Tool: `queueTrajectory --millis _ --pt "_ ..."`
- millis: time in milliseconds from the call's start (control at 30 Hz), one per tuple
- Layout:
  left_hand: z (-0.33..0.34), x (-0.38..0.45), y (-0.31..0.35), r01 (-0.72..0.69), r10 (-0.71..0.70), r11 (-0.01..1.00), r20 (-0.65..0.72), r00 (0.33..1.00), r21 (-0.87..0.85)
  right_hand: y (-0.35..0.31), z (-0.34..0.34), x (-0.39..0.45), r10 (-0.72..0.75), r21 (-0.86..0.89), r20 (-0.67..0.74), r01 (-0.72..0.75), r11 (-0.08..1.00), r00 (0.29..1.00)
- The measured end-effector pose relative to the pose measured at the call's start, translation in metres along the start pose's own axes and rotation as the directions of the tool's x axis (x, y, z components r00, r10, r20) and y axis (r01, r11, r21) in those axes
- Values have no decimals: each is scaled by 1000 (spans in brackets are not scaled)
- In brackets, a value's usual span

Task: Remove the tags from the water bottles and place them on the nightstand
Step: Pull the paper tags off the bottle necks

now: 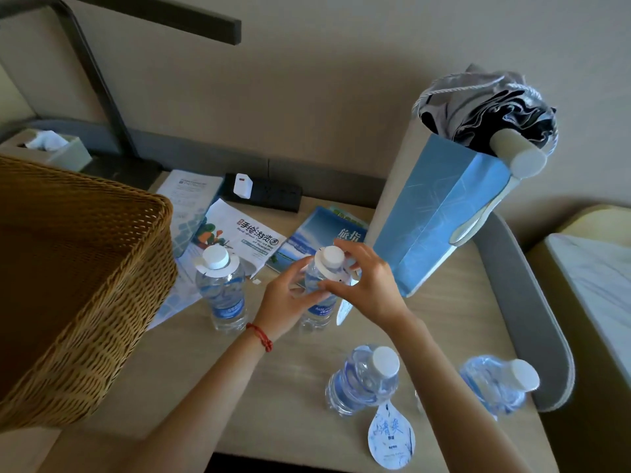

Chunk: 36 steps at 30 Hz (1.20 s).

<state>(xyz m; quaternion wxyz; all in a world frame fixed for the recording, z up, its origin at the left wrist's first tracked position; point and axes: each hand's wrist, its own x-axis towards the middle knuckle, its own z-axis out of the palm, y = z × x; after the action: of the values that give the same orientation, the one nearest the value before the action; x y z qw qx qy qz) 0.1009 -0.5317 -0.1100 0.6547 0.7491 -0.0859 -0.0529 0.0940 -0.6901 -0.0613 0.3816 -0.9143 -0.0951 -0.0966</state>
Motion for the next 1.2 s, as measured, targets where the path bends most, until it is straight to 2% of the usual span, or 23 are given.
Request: queueTrajectory --millis 300,700,1067,1200 --pt "0 1 -1 16 -16 999 5 1000 -38 -2 -6 4 25 98 -29 -22 995 999" --pt "0 3 -2 35 -34 997 8 999 -67 -5 -9 12 78 221 39 -84 972 996" --pt "-1 4 -4 25 -24 999 5 1000 -21 -12 -12 12 -19 182 -4 19 983 1000" --pt "-1 4 -5 11 -11 1000 14 1000 -25 -13 -18 11 -8 200 -36 15 980 999"
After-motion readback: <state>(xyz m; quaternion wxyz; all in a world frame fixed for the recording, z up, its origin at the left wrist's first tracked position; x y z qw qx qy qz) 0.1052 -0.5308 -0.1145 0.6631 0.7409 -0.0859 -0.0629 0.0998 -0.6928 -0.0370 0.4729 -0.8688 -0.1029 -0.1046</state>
